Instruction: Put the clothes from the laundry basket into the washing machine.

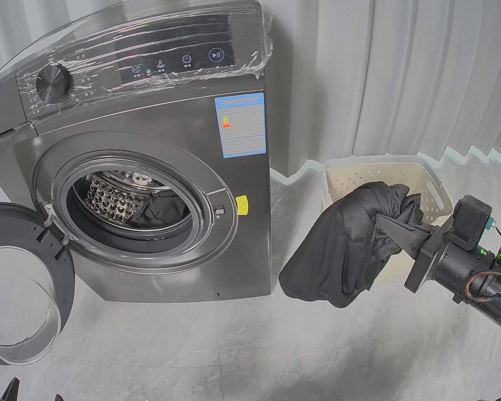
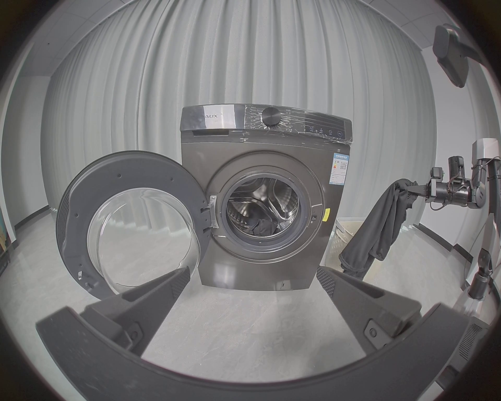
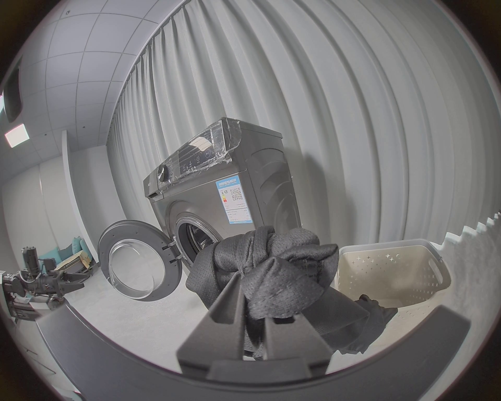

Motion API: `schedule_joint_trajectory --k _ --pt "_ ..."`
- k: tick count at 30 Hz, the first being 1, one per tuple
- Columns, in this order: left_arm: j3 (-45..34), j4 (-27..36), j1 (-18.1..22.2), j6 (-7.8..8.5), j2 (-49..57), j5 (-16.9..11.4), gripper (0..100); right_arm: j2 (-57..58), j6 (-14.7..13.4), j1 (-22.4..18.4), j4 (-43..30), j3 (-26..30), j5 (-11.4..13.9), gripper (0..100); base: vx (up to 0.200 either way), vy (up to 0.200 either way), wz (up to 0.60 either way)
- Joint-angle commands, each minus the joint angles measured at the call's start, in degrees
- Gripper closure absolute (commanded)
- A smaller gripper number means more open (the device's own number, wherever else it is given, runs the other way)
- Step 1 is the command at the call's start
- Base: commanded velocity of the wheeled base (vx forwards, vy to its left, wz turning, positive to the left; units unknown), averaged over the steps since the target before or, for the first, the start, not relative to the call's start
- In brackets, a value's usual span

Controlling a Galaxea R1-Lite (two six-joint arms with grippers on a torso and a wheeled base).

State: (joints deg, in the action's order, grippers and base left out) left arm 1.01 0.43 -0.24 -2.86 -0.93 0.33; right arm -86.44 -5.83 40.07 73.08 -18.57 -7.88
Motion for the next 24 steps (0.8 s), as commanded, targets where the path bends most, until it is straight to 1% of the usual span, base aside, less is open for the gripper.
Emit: schedule_joint_trajectory --k 1,10,22,24 --pt "-0.8 0.0 0.0 -0.12 0.8 0.0 0 -0.3 -0.1 0.1 0.0 0.2 0.0 100 -0.200 0.000 0.00" --pt "-0.8 0.0 0.0 -0.21 0.8 0.0 0 0.1 -0.1 0.1 0.0 0.0 0.0 100 -0.200 0.000 0.00" --pt "-0.8 0.1 0.0 -0.30 0.8 -0.1 0 0.0 -0.1 0.1 0.0 0.0 0.0 100 0.000 0.000 0.00" --pt "-0.8 0.1 0.0 -0.30 0.8 -0.1 0 0.0 -0.1 0.1 0.0 -0.1 0.0 100 0.000 0.200 0.00"
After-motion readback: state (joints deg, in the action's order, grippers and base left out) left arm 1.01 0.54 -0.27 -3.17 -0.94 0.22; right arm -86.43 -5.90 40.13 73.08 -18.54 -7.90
